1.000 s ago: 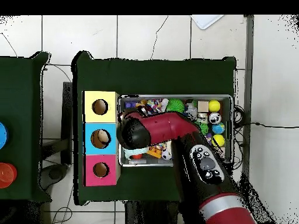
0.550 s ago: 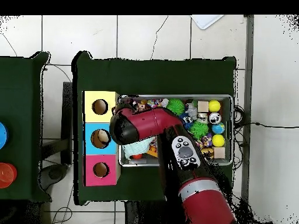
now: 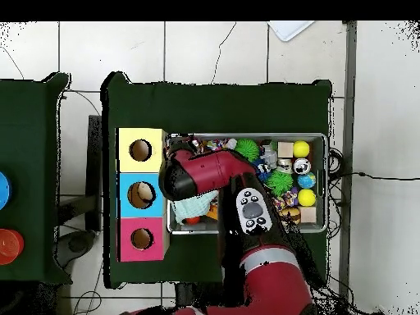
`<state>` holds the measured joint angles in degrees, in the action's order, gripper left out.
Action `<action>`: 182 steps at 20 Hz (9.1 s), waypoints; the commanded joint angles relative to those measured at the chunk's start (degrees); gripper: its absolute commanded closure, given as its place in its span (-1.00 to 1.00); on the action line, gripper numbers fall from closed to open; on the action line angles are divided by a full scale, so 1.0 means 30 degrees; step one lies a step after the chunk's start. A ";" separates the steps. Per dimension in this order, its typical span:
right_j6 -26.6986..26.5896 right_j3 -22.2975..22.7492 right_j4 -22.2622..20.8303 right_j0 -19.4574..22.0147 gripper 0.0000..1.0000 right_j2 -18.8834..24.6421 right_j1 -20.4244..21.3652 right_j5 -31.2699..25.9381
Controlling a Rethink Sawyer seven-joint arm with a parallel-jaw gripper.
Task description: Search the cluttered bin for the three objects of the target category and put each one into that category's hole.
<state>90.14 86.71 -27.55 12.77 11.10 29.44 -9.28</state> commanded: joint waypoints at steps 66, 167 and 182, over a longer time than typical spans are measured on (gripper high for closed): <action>0.1335 0.0977 0.2987 0.2544 1.00 0.1779 -0.2907 -0.3618; 0.1231 -0.0234 0.2679 0.1527 -1.00 0.0658 -0.4108 -0.2305; 0.1623 0.2118 0.3939 0.1358 -1.00 0.1328 -0.0541 -0.4151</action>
<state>90.14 87.81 -17.56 17.53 9.69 27.39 -15.22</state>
